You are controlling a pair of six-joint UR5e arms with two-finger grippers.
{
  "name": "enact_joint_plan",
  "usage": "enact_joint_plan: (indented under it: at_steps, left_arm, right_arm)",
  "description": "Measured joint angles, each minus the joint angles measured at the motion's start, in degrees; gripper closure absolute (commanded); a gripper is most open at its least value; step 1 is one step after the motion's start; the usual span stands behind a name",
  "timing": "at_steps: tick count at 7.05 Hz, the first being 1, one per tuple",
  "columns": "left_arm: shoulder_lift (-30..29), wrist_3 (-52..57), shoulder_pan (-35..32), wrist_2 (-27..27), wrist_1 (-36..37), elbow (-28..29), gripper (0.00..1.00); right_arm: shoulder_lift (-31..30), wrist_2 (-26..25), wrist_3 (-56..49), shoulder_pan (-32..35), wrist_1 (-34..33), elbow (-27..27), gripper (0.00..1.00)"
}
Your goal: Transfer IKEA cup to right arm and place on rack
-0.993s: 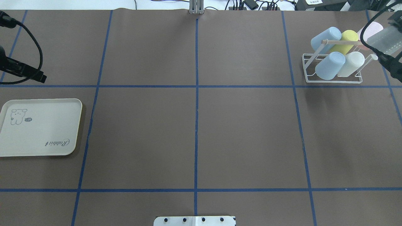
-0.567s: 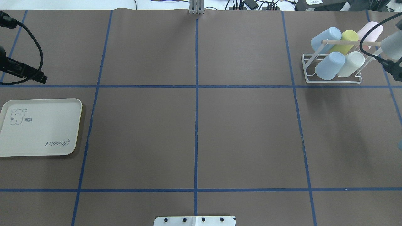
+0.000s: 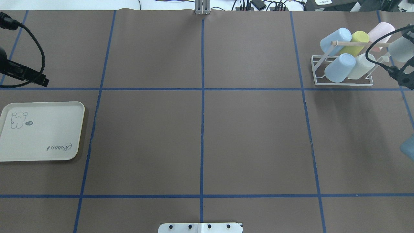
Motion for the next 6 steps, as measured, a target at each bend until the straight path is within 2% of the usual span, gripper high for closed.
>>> enact_joint_plan:
  at_steps: [2,6]
  left_arm:
    - [-0.05,0.01,0.05,0.00,-0.39,0.43,0.00]
    - [-0.09,-0.01,0.06,0.00,-1.76,1.53,0.00]
  right_arm:
    - [-0.01,-3.53,0.34,-2.29,1.91,-1.49,0.94]
    - [-0.54,-5.26,0.45,-3.67,2.15,-2.44,0.94]
